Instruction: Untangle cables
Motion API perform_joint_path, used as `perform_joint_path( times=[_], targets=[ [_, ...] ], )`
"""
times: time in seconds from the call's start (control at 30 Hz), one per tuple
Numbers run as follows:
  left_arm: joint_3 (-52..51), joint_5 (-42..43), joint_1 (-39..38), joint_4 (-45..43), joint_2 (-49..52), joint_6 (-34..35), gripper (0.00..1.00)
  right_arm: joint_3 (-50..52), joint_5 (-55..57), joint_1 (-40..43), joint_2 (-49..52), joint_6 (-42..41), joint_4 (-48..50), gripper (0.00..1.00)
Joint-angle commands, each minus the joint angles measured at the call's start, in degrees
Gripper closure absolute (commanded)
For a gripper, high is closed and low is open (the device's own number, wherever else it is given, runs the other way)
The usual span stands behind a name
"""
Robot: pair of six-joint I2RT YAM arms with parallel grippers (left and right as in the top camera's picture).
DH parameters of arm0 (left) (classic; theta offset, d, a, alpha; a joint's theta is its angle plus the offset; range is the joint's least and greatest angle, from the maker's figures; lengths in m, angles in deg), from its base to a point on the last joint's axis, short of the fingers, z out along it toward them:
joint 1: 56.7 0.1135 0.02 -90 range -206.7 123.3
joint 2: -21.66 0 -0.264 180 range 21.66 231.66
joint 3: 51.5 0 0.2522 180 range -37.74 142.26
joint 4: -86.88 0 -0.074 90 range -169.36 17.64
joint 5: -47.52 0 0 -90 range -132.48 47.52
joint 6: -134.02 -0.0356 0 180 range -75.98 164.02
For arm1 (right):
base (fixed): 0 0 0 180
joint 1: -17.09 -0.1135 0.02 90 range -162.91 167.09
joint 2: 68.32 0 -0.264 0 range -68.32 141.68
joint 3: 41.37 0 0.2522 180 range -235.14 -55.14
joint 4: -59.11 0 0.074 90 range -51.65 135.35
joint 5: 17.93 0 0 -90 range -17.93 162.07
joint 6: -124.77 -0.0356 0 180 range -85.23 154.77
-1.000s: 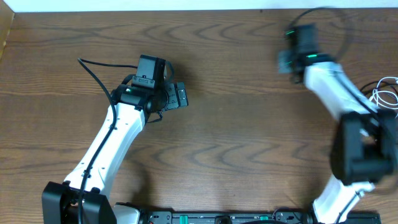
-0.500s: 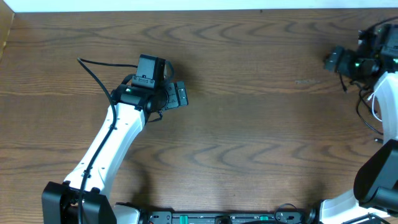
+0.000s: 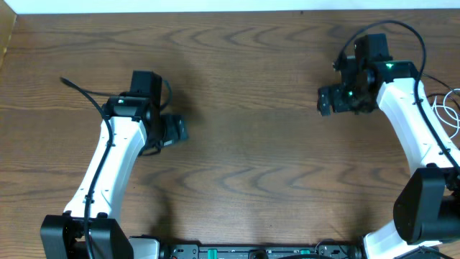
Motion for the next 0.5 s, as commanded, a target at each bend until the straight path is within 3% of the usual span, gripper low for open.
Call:
perform_joint_path(
  times=[0.0,0.2,0.47],
  targets=[
    [0.3,-0.5,0.2,6.9,-0.2,-0.3,0.02,0.9,-3.1,2.6,0.3,0.5,-2.2,0.01],
    [-1.4,3.7,-0.9,10.8,-5.9,0.4,0.02,8.7,-8.1,6.6,-3.2,0.5,-1.0,0.01],
    [-8.6,-4.6,-9.3,3.5,-39.8,2.3,0.02,32.3,-8.4,6.5,-27.9,-2.5,18.3,0.01]
  ],
)
